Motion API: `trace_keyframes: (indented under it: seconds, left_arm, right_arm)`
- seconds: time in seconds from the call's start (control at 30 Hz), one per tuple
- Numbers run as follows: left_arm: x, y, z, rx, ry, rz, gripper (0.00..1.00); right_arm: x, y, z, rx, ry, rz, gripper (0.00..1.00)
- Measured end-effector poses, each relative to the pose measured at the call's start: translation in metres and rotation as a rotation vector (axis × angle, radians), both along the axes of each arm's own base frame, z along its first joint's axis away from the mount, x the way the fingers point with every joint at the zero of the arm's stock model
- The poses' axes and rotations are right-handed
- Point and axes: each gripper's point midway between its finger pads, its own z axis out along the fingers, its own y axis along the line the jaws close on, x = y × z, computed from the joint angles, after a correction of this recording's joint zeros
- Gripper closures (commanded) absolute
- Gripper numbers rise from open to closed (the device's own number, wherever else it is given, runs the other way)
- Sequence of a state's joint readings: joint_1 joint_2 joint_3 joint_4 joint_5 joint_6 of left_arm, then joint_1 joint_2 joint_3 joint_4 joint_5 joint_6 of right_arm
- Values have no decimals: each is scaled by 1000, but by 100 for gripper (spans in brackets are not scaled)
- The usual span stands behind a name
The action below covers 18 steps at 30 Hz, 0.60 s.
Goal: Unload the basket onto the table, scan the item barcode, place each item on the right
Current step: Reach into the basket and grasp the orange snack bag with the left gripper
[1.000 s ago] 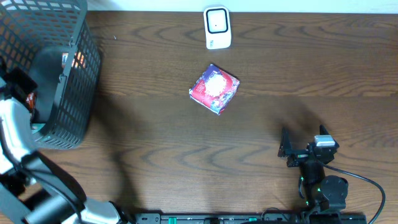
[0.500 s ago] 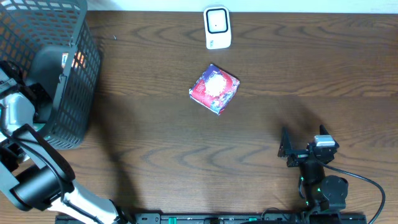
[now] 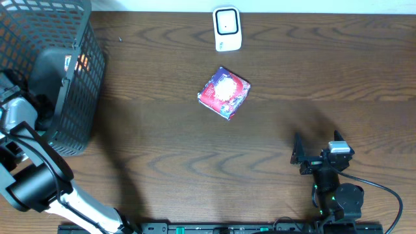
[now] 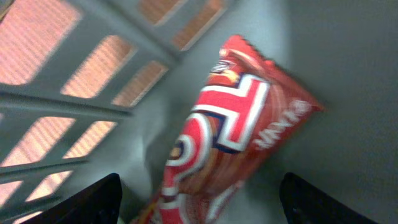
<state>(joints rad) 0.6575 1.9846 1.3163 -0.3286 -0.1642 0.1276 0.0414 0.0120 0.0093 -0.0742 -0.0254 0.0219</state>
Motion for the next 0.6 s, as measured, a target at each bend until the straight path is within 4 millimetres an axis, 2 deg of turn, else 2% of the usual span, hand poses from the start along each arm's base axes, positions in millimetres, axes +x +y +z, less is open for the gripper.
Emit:
trace_keyframes:
  seconds: [0.03, 0.13, 0.27, 0.33, 0.37, 0.6]
  left_arm:
    - [-3, 3, 0, 1, 2, 7, 37]
    - [-11, 11, -2, 3, 11, 28, 57]
    - [-20, 16, -4, -11, 19, 44, 72]
    - [-20, 15, -5, -19, 16, 40, 88]
    - [-19, 14, -6, -27, 14, 33, 92]
    - [-3, -1, -7, -115, -68, -8, 93]
  right_arm:
    - [0, 0, 0, 0, 0, 0, 1]
    - [0, 0, 0, 0, 0, 0, 1]
    - [0, 0, 0, 0, 0, 0, 1]
    - [0, 0, 0, 0, 0, 0, 1]
    - [0, 0, 0, 0, 0, 0, 1]
    - [0, 0, 0, 0, 0, 0, 1]
